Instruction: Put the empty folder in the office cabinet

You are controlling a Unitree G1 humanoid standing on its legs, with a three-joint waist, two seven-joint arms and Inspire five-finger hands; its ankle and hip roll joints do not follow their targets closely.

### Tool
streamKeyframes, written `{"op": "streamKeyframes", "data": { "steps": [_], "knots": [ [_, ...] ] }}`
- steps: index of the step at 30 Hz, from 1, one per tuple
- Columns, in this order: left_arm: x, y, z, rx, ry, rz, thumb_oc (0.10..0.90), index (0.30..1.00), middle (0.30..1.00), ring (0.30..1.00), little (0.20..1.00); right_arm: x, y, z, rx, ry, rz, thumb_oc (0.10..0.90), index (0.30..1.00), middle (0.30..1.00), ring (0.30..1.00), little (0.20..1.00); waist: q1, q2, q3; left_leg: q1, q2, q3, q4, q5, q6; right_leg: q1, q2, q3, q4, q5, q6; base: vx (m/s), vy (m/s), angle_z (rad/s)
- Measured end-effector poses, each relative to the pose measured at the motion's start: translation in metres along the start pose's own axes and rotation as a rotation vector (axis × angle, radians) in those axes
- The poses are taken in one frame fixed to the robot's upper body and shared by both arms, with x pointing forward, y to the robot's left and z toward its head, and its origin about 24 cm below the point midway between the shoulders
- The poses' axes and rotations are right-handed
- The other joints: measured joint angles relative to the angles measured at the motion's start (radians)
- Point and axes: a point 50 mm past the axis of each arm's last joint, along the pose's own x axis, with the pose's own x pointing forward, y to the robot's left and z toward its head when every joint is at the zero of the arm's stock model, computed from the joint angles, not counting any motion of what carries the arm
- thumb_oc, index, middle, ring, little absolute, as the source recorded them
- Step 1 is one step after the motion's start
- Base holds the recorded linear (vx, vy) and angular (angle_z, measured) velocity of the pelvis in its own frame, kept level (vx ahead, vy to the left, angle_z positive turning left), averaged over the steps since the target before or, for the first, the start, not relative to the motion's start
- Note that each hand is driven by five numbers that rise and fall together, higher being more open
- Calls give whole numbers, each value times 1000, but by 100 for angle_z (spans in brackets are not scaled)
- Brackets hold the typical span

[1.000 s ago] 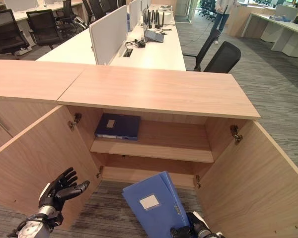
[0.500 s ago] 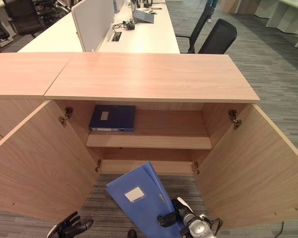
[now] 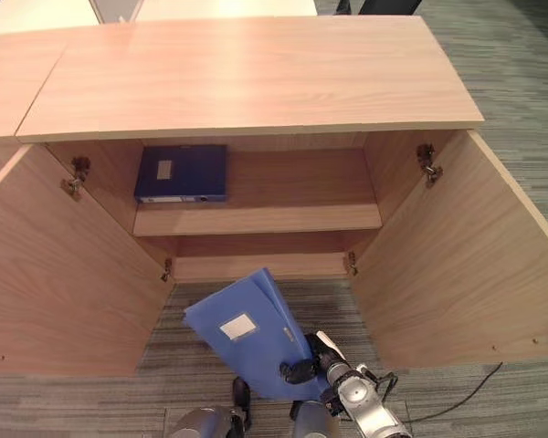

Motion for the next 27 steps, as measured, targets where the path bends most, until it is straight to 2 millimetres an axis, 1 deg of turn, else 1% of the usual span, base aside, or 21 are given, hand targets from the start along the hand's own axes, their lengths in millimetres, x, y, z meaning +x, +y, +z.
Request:
{"op": "streamKeyframes", "data": {
  "steps": [1, 2, 3, 4, 5, 6, 8, 10, 11, 15, 16, 17, 19, 20, 21, 22, 23, 24, 25, 26, 27],
  "knots": [
    [2, 0, -5, 1, 24, 10, 800, 900, 900, 900, 900, 2, -5, 1, -6, 1, -20, 400, 300, 300, 300, 300, -17, 10, 7, -48, 19, -36, 107, -58, -15, -3, 17, -1, 13, 9, 16, 262, -176, 40],
    [3, -2, -7, 3, 47, 20, 800, 900, 900, 900, 900, 2, -9, 1, -12, -2, -37, 400, 300, 300, 300, 300, -13, 21, 11, -67, 43, -39, 146, -70, -44, -5, 36, 1, 24, 11, 9, 106, -131, 24],
    [3, -2, -7, 3, 47, 20, 800, 900, 900, 900, 900, 2, -9, 1, -12, -2, -37, 400, 300, 300, 300, 300, -13, 21, 11, -67, 43, -39, 146, -70, -44, -5, 36, 1, 24, 11, 9, 104, -121, -8],
    [4, -1, -6, 9, 42, 27, 800, 900, 900, 900, 900, 3, -17, 11, -20, -43, -67, 400, 300, 300, 300, 300, -18, 12, 10, -126, 65, -53, 151, -84, -47, -72, 49, -17, 58, 3, -1, 65, -75, -1],
    [4, -3, -1, 16, 29, 22, 800, 900, 900, 900, 900, 3, -20, 13, -8, -51, -77, 400, 300, 300, 300, 300, -21, 5, 16, -139, 64, -56, 150, -81, -56, -86, 50, -19, 60, 13, -18, 97, -107, 3],
    [6, -8, 4, 26, 18, 13, 800, 900, 900, 900, 900, 3, -23, 12, 1, -47, -95, 400, 300, 300, 300, 300, -22, 4, 25, -152, 69, -58, 164, -84, -72, -94, 53, -28, 60, 35, -51, 92, -98, 9],
    [6, -21, 13, 77, -16, -14, 800, 900, 900, 900, 900, 2, -34, 14, -15, -48, -128, 400, 300, 300, 300, 300, -24, 32, 41, -163, 94, -71, 202, -115, -90, -95, 71, -45, 88, 26, -122, 105, -115, 9],
    [5, -34, 32, 101, -113, -46, 800, 900, 900, 900, 900, 3, -45, 21, -12, -67, -162, 400, 300, 300, 300, 300, -43, 56, 64, -165, 110, -93, 198, -126, -105, -110, 75, -66, 148, -5, -156, 93, -118, 20],
    [5, -39, 39, 103, -139, -60, 800, 900, 900, 900, 900, 3, -48, 22, -11, -69, -173, 400, 300, 300, 300, 300, -45, 61, 73, -165, 110, -100, 196, -129, -107, -116, 73, -70, 166, -19, -169, 88, -99, 19],
    [1, -54, 69, 178, -256, -97, 800, 900, 900, 900, 900, 4, -56, 30, 14, -99, -197, 400, 300, 300, 300, 300, -53, 71, 87, -172, 120, -134, 180, -133, -115, -189, 51, -67, 317, -81, -163, 109, -104, 24],
    [1, -59, 76, 192, -275, -104, 800, 900, 900, 900, 900, 4, -57, 33, 48, -121, -207, 400, 300, 300, 300, 300, -55, 81, 98, -154, 134, -146, 161, -128, -120, -246, 39, -59, 437, -78, -151, 141, -118, 21],
    [1, -58, 77, 191, -278, -99, 800, 900, 900, 900, 900, 4, -56, 38, 77, -145, -203, 400, 300, 300, 300, 300, -58, 83, 98, -135, 152, -149, 141, -127, -123, -264, 45, -47, 427, -117, -130, 187, -180, 20],
    [2, -54, 77, 176, -272, -74, 800, 900, 900, 900, 900, 5, -50, 39, 128, -161, -186, 400, 300, 300, 300, 300, -58, 71, 95, -103, 171, -157, 128, -143, -148, -255, 42, -31, 352, -108, -122, 133, -201, 20],
    [2, -48, 74, 155, -265, -56, 800, 900, 900, 900, 900, 5, -44, 35, 180, -156, -172, 400, 300, 300, 300, 300, -58, 58, 93, -82, 177, -162, 135, -158, -181, -217, 38, -39, 297, -86, -141, 34, -197, 18],
    [2, -47, 71, 137, -258, -51, 800, 900, 900, 900, 900, 5, -42, 32, 214, -148, -167, 400, 300, 300, 300, 300, -51, 72, 95, -78, 204, -168, 159, -175, -188, -203, 63, -54, 304, -100, -184, -21, -192, 8],
    [2, -42, 67, 131, -248, -42, 800, 900, 900, 900, 900, 5, -36, 28, 295, -139, -153, 400, 300, 300, 300, 300, -40, 75, 91, -136, 231, -170, 305, -193, -184, -185, 97, -67, 303, -119, -212, -54, -180, -16],
    [3, -41, 64, 114, -240, -39, 800, 900, 900, 900, 900, 5, -36, 27, 325, -137, -150, 400, 300, 300, 300, 300, -28, 74, 91, -173, 230, -187, 397, -185, -167, -180, 110, -80, 319, -126, -226, -46, -171, -24],
    [4, -39, 61, 111, -225, -30, 800, 900, 900, 900, 900, 4, -38, 25, 367, -133, -148, 400, 300, 300, 300, 300, -15, 75, 92, -243, 232, -215, 547, -151, -167, -166, 129, -81, 322, -153, -259, -11, -162, -24],
    [4, -38, 60, 112, -224, -27, 800, 900, 900, 900, 900, 4, -39, 24, 380, -131, -150, 400, 300, 300, 300, 300, -12, 74, 92, -290, 230, -231, 628, -123, -170, -162, 135, -84, 325, -161, -268, 7, -102, -18],
    [4, -37, 59, 114, -221, -22, 800, 900, 900, 900, 900, 4, -43, 26, 393, -138, -155, 400, 300, 300, 300, 300, -10, 71, 94, -335, 226, -233, 696, -125, -166, -159, 135, -84, 333, -176, -285, 13, -89, 8],
    [4, -39, 61, 116, -222, -27, 800, 900, 900, 900, 900, 1, -49, 25, 424, -144, -173, 400, 300, 300, 300, 300, -16, 69, 98, -416, 201, -224, 760, -147, -161, -158, 130, -103, 338, -190, -291, 11, -57, 14]
  ]
}}
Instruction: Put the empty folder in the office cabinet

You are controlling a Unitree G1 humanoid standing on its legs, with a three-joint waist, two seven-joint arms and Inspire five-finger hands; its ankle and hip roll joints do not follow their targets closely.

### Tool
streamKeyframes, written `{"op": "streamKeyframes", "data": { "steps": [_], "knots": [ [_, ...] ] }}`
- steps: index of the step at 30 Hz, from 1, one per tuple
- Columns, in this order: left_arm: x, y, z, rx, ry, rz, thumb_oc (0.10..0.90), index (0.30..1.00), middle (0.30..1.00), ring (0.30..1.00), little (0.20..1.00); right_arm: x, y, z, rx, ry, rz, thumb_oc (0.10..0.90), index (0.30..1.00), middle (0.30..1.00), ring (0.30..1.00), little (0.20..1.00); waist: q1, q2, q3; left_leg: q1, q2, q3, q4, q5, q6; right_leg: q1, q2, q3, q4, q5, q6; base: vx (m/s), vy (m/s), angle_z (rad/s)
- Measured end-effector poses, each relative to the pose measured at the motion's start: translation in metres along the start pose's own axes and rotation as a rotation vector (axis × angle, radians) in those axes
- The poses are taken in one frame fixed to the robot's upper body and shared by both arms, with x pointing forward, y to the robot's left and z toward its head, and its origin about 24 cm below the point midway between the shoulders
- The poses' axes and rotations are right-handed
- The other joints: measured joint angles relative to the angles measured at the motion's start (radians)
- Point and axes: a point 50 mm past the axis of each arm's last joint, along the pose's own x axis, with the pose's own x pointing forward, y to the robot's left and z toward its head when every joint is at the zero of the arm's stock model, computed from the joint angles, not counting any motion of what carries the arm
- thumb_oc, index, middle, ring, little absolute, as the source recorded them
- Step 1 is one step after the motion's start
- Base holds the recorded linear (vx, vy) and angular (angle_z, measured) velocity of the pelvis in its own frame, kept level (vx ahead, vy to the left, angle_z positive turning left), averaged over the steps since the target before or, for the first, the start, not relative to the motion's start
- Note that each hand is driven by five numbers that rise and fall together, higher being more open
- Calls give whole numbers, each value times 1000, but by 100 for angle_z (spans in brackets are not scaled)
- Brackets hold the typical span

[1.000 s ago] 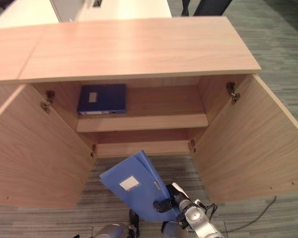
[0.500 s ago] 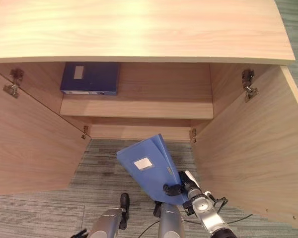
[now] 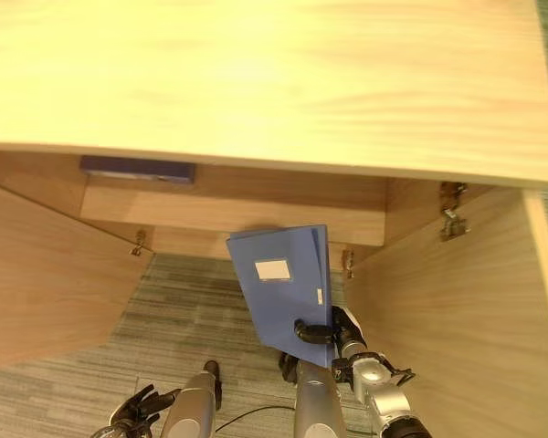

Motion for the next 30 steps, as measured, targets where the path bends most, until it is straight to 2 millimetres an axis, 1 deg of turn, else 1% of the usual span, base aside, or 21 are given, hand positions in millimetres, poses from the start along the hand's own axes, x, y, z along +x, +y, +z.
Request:
{"op": "streamKeyframes", "data": {
  "steps": [2, 3, 4, 5, 6, 7, 8, 9, 10, 11, 12, 13, 15, 17, 19, 21, 24, 25, 26, 28, 30],
  "knots": [
    [0, 1, -4, 9, 18, 4, 800, 900, 900, 900, 900, 1, -7, 7, 26, -16, -19, 400, 300, 300, 300, 300, 3, -5, 6, -86, -47, 41, -54, 0, 9, 35, 2, -15, -22, -24, -31, 48, -15, 29],
    [0, 2, -4, 16, 20, 3, 800, 900, 900, 900, 900, 2, -7, 7, 47, -18, -24, 400, 300, 300, 300, 300, 8, -11, 11, -120, -70, 64, -110, 8, 12, 56, 4, -22, -38, -28, -28, 112, 74, 24],
    [0, 3, -7, 20, 34, 8, 800, 900, 900, 900, 900, 0, -10, 5, 62, -12, -31, 400, 300, 300, 300, 300, 29, -14, 26, -129, -88, 87, -225, 27, 13, 89, 11, -27, -53, -22, -20, 117, 84, -12],
    [-1, 6, -15, 36, 63, 15, 800, 900, 900, 900, 900, 2, -5, 6, 68, -15, -18, 400, 300, 300, 300, 300, 56, -8, 30, -129, -90, 90, -312, 50, 17, 108, 28, -13, -56, -27, -9, 144, 124, -34],
    [-3, 10, -25, 43, 99, 22, 800, 900, 900, 900, 900, 3, -2, 9, 70, -24, -7, 400, 300, 300, 300, 300, 57, 2, 32, -119, -92, 92, -391, 87, 12, 130, 45, -9, -68, -29, 0, 102, 118, -53],
    [-4, 13, -33, 48, 133, 29, 800, 900, 900, 900, 900, 4, 2, 11, 85, -28, 18, 400, 300, 300, 300, 300, 68, 7, 33, -68, -91, 97, -538, 124, 1, 147, 60, 5, -88, -22, 7, 70, 117, -51],
    [-6, 17, -40, 63, 157, 36, 800, 900, 900, 900, 900, 5, 6, 10, 90, -30, 43, 400, 300, 300, 300, 300, 79, 7, 34, -39, -90, 101, -582, 145, 9, 148, 65, 22, -90, -20, 10, 34, 175, -53],
    [-6, 18, -43, 87, 172, 38, 800, 900, 900, 900, 900, 4, 8, 11, 98, -35, 60, 400, 300, 300, 300, 300, 82, 7, 34, -14, -92, 101, -571, 152, 19, 141, 65, 36, -94, -15, 16, -11, 167, -42],
    [-6, 17, -42, 114, 169, 33, 800, 900, 900, 900, 900, 3, 14, 8, 128, -30, 98, 400, 300, 300, 300, 300, 77, 12, 36, 36, -92, 102, -573, 151, 22, 121, 57, 48, -88, -9, 26, -46, 203, -23],
    [-4, 12, -34, 140, 143, 17, 800, 900, 900, 900, 900, 4, 14, 13, 144, -40, 110, 400, 300, 300, 300, 300, 70, 14, 47, 66, -93, 129, -620, 208, 50, 87, 45, 58, -58, -12, 40, -63, 155, -12],
    [-1, 6, -22, 147, 105, -2, 800, 900, 900, 900, 900, 5, 15, 15, 156, -45, 118, 400, 300, 300, 300, 300, 66, 16, 73, 66, -102, 156, -626, 249, 77, 70, 26, 68, -34, -20, 57, -53, 146, -16],
    [2, 0, -8, 159, 52, -20, 800, 900, 900, 900, 900, 6, 19, 17, 166, -45, 149, 400, 300, 300, 300, 300, 71, 10, 89, 55, -118, 174, -623, 243, 86, 45, 8, 91, -23, -22, 70, -43, 101, -13],
    [6, -8, 22, 181, -36, -44, 800, 900, 900, 900, 900, 5, 30, 21, 169, -60, 236, 400, 300, 300, 300, 300, 74, 8, 111, 28, -139, 183, -609, 236, 96, 20, -15, 101, -8, -16, 92, -37, 86, -7],
    [6, -8, 33, 182, -86, -47, 800, 900, 900, 900, 900, 5, 42, 16, 271, -48, 265, 400, 300, 300, 300, 300, 77, -3, 114, 32, -155, 196, -610, 232, 102, 22, -31, 117, -20, -12, 111, -29, 60, -7],
    [7, -7, 31, 182, -73, -42, 800, 900, 900, 900, 900, 6, 49, 17, 355, -53, 280, 400, 300, 300, 300, 300, 75, -4, 114, 32, -164, 197, -611, 232, 102, 25, -37, 120, -28, -3, 123, -30, 42, -2],
    [7, -6, 29, 182, -66, -34, 800, 900, 900, 900, 900, 6, 58, 20, 498, -66, 297, 400, 300, 300, 300, 300, 75, -12, 118, 30, -166, 198, -612, 231, 104, 25, -40, 120, -28, -2, 125, 0, 0, 0],
    [6, -4, 23, 182, -47, -31, 800, 900, 900, 900, 900, 7, 70, 36, 724, -131, 336, 400, 300, 300, 300, 300, 82, -15, 118, 29, -166, 197, -614, 228, 108, 24, -40, 119, -29, -1, 127, 0, 0, 0],
    [6, -3, 21, 183, -41, -28, 800, 900, 900, 900, 900, 6, 71, 42, 754, -155, 351, 400, 300, 300, 300, 300, 82, -15, 118, 28, -166, 197, -614, 228, 108, 23, -40, 119, -29, -1, 128, 0, 0, 0],
    [5, -2, 18, 183, -34, -24, 800, 900, 900, 900, 900, 3, 73, 51, 795, -198, 373, 400, 300, 300, 300, 300, 82, -15, 118, 27, -166, 197, -615, 228, 108, 22, -39, 119, -29, -1, 128, 0, 0, 0],
    [5, 1, 13, 187, -17, -15, 800, 900, 900, 900, 900, -1, 75, 76, 953, -344, 399, 400, 300, 300, 300, 300, 80, -15, 118, 23, -165, 196, -614, 228, 108, 18, -38, 117, -29, 0, 128, 0, 0, 0],
    [5, 1, 11, 196, -8, -11, 800, 900, 900, 900, 900, 0, 69, 100, 1125, -499, 377, 400, 300, 300, 300, 300, 80, -15, 118, 19, -164, 195, -612, 228, 108, 15, -38, 116, -27, 0, 128, 0, 0, 0]
  ]
}}
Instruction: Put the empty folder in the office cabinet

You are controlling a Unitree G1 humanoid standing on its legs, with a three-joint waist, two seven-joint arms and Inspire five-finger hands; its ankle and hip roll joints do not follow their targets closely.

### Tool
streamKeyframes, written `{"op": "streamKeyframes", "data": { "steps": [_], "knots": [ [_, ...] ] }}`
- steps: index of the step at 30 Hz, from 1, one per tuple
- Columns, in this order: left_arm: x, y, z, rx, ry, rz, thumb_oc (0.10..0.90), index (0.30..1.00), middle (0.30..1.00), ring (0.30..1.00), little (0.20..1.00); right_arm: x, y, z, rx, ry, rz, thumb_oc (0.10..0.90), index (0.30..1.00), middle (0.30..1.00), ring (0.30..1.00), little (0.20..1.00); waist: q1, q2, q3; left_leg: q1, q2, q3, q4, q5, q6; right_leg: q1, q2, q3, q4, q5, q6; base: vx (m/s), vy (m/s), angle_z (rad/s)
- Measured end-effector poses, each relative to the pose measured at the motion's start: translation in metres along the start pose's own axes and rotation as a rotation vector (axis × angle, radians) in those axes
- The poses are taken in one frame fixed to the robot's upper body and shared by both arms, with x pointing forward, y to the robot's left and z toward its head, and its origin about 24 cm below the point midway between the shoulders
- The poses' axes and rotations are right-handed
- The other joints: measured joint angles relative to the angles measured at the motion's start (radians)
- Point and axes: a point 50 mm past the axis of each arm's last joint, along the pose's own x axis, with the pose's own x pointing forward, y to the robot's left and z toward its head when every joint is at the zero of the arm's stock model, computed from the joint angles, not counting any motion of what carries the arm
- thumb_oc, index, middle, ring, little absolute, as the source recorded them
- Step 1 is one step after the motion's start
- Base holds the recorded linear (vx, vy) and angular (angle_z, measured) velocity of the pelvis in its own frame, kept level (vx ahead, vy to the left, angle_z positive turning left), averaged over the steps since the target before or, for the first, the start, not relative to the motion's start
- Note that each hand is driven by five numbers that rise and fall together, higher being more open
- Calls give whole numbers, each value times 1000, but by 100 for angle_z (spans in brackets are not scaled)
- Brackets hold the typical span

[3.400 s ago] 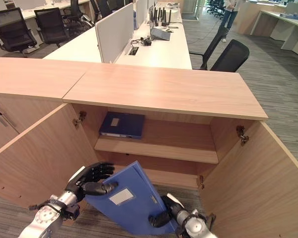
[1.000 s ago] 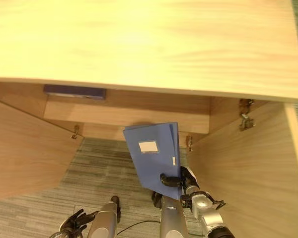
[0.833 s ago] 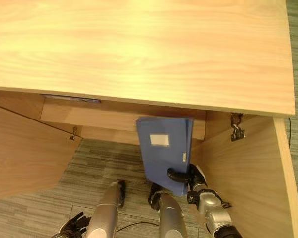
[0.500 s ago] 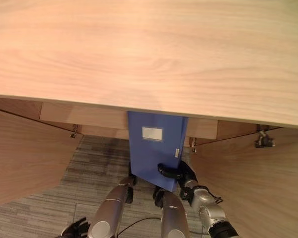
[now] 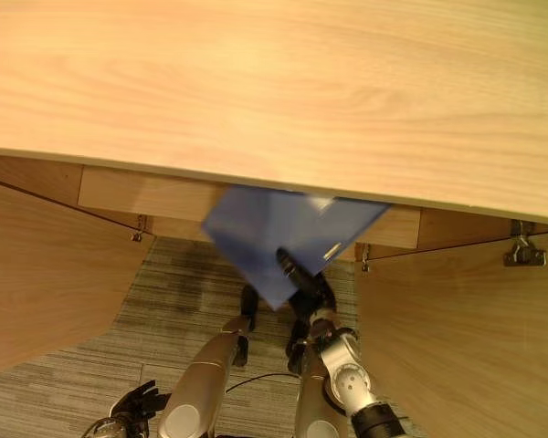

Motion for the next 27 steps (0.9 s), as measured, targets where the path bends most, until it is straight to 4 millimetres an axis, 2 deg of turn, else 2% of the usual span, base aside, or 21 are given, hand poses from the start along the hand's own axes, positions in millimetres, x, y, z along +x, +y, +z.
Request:
{"op": "streamKeyframes", "data": {
  "steps": [3, 6, 13, 15, 18, 21, 22, 27],
  "knots": [
    [0, -2, -1, 22, 3, 8, 800, 900, 900, 900, 900, 17, 16, 31, 86, -221, 25, 400, 300, 300, 300, 300, -1, 0, 0, -16, -1, 1, 2, 3, -3, -19, -2, 1, 5, 1, 1, 0, 0, 0],
    [0, -2, -1, 43, -2, 22, 800, 900, 900, 900, 900, 26, 30, 38, 103, -282, 35, 400, 300, 300, 300, 300, 2, 0, 0, -24, -1, -1, -1, 11, -5, -28, -2, -2, 5, 2, 9, -6, -3, 1],
    [0, -10, 5, 81, -29, 24, 800, 900, 900, 900, 900, 44, 43, 25, 205, -340, -77, 400, 300, 300, 300, 300, 5, 0, 0, -60, -2, -9, -2, 15, 0, -68, -4, -9, 25, -12, 8, -31, 6, 4],
    [0, -13, 10, 91, -51, 17, 800, 900, 900, 900, 900, 52, 42, 20, 229, -325, -134, 400, 300, 300, 300, 300, 4, 0, 0, -81, -2, -9, 3, 19, 5, -93, -4, -8, 38, -13, 7, -48, -6, 1],
    [-1, -18, 18, 68, -83, -2, 800, 900, 900, 900, 900, 53, 39, 17, 266, -310, -185, 400, 300, 300, 300, 300, 15, 2, 1, -131, -2, -11, 29, 25, 12, -140, -9, -9, 72, -22, 4, -38, -1, 5],
    [-1, -19, 20, 67, -93, -5, 800, 900, 900, 900, 900, 53, 39, 14, 274, -295, -192, 400, 300, 300, 300, 300, 15, 5, 2, -182, -5, -18, 70, 21, 8, -188, -18, -13, 115, -35, 1, -46, 19, 10],
    [-2, -19, 22, 70, -103, -7, 800, 900, 900, 900, 900, 53, 41, 15, 273, -298, -182, 400, 300, 300, 300, 300, 17, 7, 1, -227, -9, -25, 122, 6, -3, -228, -30, -15, 163, -54, -4, -26, 17, 18],
    [-3, -23, 26, 84, -122, -22, 800, 900, 900, 900, 900, 53, 59, 30, 287, -352, -86, 400, 300, 300, 300, 300, 26, 23, 4, -372, -8, -30, 278, -49, -2, -351, -54, -19, 302, -107, -36, -14, 30, 10]
  ]
}}
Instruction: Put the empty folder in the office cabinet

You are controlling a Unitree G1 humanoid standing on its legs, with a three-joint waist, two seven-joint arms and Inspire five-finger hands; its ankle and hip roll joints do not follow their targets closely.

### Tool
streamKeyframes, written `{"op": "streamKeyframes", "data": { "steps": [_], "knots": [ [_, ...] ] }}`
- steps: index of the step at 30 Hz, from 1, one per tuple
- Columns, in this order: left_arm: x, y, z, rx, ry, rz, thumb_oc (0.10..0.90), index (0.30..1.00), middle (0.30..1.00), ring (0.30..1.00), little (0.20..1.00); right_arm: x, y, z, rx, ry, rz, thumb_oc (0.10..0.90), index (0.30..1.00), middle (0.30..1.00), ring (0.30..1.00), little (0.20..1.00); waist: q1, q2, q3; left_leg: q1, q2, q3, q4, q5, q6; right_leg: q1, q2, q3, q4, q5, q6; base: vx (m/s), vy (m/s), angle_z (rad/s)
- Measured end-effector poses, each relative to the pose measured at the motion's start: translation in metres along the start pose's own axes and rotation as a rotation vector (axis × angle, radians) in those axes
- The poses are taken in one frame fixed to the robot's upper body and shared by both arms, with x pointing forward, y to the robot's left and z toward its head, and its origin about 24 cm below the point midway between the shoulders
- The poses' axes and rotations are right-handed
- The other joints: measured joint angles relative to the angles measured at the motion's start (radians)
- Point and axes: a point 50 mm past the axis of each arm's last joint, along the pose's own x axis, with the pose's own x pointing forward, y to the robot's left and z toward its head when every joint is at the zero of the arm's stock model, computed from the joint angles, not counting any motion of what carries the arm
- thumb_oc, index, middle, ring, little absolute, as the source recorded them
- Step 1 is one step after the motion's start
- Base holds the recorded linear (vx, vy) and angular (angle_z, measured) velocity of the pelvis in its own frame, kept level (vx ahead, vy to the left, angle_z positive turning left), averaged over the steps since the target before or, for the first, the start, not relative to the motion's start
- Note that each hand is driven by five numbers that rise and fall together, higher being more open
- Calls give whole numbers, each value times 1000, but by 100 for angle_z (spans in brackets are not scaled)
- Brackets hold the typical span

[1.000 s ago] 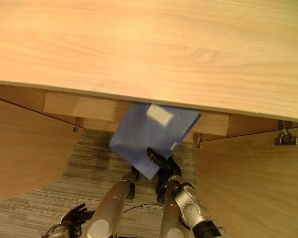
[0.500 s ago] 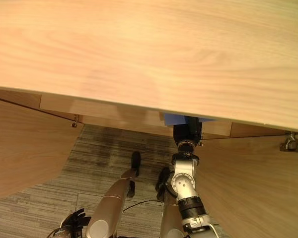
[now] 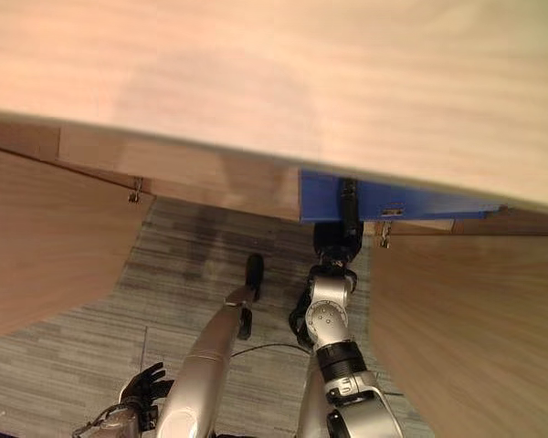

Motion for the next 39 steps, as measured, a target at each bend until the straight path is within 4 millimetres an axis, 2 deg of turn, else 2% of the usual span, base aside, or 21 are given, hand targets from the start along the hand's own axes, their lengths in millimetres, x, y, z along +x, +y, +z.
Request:
{"op": "streamKeyframes", "data": {
  "steps": [3, 6, 10, 12, 13, 14, 15, 17, 25, 27, 30, 34, 39],
  "knots": [
    [0, -1, 0, 8, -3, -2, 800, 900, 900, 900, 900, 1, 17, 4, 35, -40, 65, 400, 300, 300, 300, 300, 5, 10, -1, -87, 2, -2, 66, -16, 4, -86, -10, 3, 71, -14, -12, 3, 20, 2],
    [0, -1, 0, 12, -3, 11, 800, 900, 900, 900, 900, 4, 27, 5, 57, -58, 92, 400, 300, 300, 300, 300, 7, 13, -2, -120, 2, 3, 68, -18, 1, -125, -17, 5, 88, -9, -20, 16, 13, 5],
    [-1, -3, 0, 21, -3, 5, 800, 900, 900, 900, 900, 4, 31, 7, 55, -71, 108, 400, 300, 300, 300, 300, 8, 15, -2, -154, 0, 2, 87, -36, -21, -154, -25, 0, 99, -4, -28, 17, 3, 4],
    [0, -6, 7, 19, -33, -5, 800, 900, 900, 900, 900, 3, 34, 11, 44, -98, 124, 400, 300, 300, 300, 300, 7, 16, -2, -162, -10, 3, 69, -37, -24, -171, -27, 9, 98, -4, -29, 5, 6, 17],
    [0, -7, 9, 20, -40, -9, 800, 900, 900, 900, 900, 3, 34, 13, 40, -110, 126, 400, 300, 300, 300, 300, 4, 15, -2, -169, -16, 5, 91, -51, -41, -174, -40, 14, 94, 2, -39, 5, 8, 16],
    [-1, -8, 8, 23, -37, -13, 800, 900, 900, 900, 900, 3, 33, 14, 39, -111, 125, 400, 300, 300, 300, 300, 5, 17, -3, -196, -19, -1, 177, -74, -9, -175, -50, 7, 103, 7, -46, -1, 7, -24],
    [-2, -9, 2, 37, -22, -18, 800, 900, 900, 900, 900, 0, 35, 14, 44, -107, 132, 400, 300, 300, 300, 300, 18, 32, -6, -185, -9, -33, 238, -107, 9, -186, -38, 6, 134, -3, -17, -3, 10, -24],
    [-1, -11, 9, 36, -52, -24, 800, 900, 900, 900, 900, -1, 41, 18, 67, -138, 153, 400, 300, 300, 300, 300, 4, 42, -5, -201, -31, -26, 223, -107, 0, -211, -47, 23, 146, -10, -12, -9, 5, 8],
    [-1, -7, 14, 51, -74, -4, 800, 900, 900, 900, 900, 4, 53, 21, 78, -179, 122, 400, 300, 300, 300, 300, 8, 46, -6, -188, -31, -26, 174, -93, -20, -199, -49, 16, 99, 16, -4, -7, 2, 5],
    [-2, -5, 16, 55, -86, -2, 800, 900, 900, 900, 900, 9, 59, 13, 73, -157, 102, 400, 300, 300, 300, 300, 7, 45, -6, -168, -28, -26, 143, -90, -21, -187, -43, 16, 72, 35, -7, -6, -11, -4],
    [-1, -1, 18, 67, -91, 6, 800, 900, 900, 900, 900, 12, 63, 13, 63, -149, 99, 400, 300, 300, 300, 300, 9, 45, -6, -156, -27, -30, 126, -81, -26, -180, -38, 16, 62, 45, -10, -1, -7, -2],
    [-1, 3, 18, 73, -92, 27, 800, 900, 900, 900, 900, 29, 96, 12, 50, -149, 171, 400, 300, 300, 300, 300, 29, 46, -6, -132, -26, -51, 96, -60, -26, -155, -29, 2, 37, 56, -13, 5, -6, 2],
    [-1, 3, 17, 75, -91, 26, 800, 900, 900, 900, 900, 40, 141, 15, 60, -165, 280, 400, 300, 300, 300, 300, 61, 46, -6, -99, -21, -53, 53, -25, -21, -125, -24, -10, 12, 56, -14, 4, -6, 5]
  ]
}}
